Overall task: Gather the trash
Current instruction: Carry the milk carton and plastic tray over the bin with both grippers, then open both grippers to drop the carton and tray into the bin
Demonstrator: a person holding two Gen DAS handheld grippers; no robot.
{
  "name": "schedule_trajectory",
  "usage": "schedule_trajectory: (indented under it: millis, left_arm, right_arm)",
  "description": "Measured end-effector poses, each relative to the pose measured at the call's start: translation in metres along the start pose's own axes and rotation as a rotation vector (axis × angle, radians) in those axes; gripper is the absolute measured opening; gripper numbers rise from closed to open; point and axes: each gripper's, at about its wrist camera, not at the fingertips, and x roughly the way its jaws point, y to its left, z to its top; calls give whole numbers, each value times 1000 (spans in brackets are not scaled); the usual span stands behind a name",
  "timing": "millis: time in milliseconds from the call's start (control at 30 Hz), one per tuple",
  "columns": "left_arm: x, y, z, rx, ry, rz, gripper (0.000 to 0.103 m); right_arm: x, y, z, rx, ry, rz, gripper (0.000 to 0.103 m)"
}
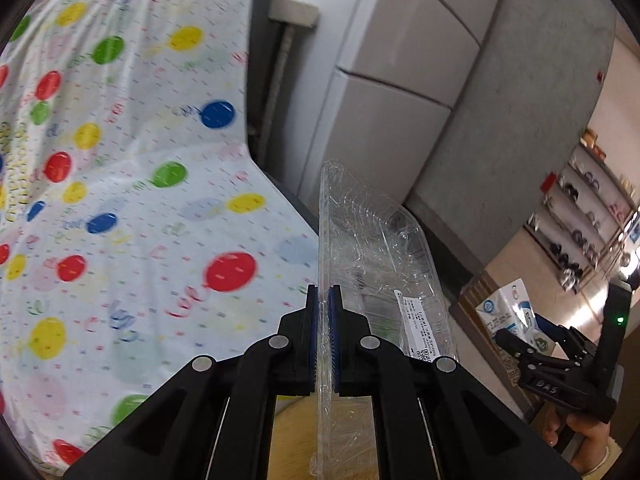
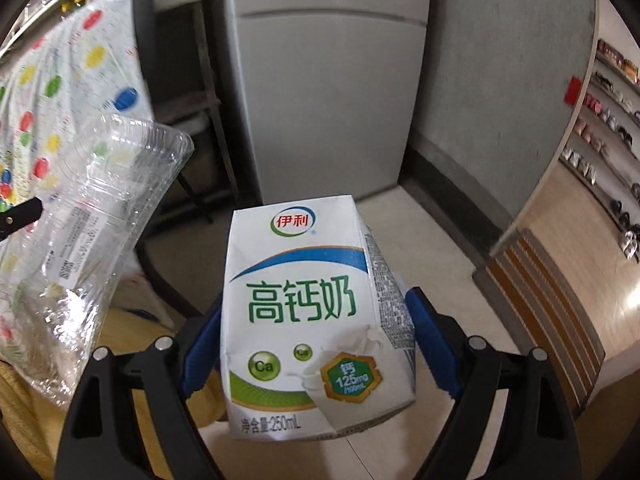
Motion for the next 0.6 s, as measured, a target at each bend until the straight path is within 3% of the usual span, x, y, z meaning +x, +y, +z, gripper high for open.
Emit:
schedule_trajectory:
  millis: [133,233,433,600]
  left_arm:
    - [22,-19,-5,28,41,7,6]
    - [33,-32,-5,52,56,7,6]
    - [55,-55,2,80,76,-10,6]
    - [86,-87,11,113,114,-92,11]
  right_arm:
    - [35,-12,3,23,57,-16,87]
    - [41,-18,8,59,46,-8,92]
    - [16,-34,13,95,-29,-3,92]
    - [-14,-50,14,132,-109,-26,93]
